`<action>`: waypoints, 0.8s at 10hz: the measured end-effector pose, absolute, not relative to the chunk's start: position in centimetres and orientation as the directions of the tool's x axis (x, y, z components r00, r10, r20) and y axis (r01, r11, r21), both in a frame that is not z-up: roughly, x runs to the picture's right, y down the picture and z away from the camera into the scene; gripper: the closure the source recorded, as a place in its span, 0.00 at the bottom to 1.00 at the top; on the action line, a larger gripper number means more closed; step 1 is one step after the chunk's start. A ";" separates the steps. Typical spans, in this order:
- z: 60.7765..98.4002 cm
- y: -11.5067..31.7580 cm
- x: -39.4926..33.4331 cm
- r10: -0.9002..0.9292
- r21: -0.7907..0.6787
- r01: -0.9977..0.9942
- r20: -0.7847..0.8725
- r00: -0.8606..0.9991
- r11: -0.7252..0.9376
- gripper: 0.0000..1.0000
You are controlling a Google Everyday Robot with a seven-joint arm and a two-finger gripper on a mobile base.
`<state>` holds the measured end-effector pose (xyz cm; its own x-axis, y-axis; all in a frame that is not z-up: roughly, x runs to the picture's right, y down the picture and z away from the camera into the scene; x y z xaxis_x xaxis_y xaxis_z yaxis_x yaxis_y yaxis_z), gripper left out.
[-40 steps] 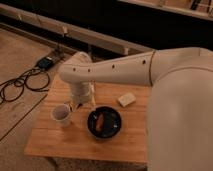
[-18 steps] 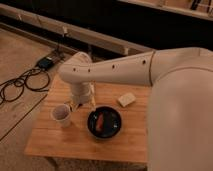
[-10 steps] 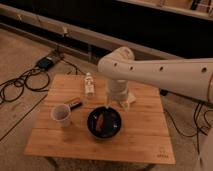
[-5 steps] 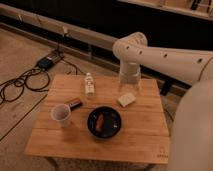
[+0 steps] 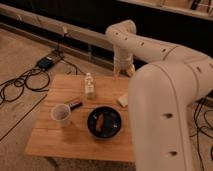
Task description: Move the arm in a circular motion
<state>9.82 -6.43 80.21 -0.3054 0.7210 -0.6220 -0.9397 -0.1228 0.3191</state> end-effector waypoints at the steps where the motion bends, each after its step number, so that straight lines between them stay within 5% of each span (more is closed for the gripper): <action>1: 81.6 -7.3 8.0 0.720 0.305 -0.947 -0.634 -0.282 -0.102 0.35; 8: 86.8 -7.0 -11.5 0.682 0.035 -0.989 -0.728 0.074 0.145 0.35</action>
<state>-11.46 -6.99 86.83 0.0737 0.6817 -0.7279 -0.9889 0.1446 0.0353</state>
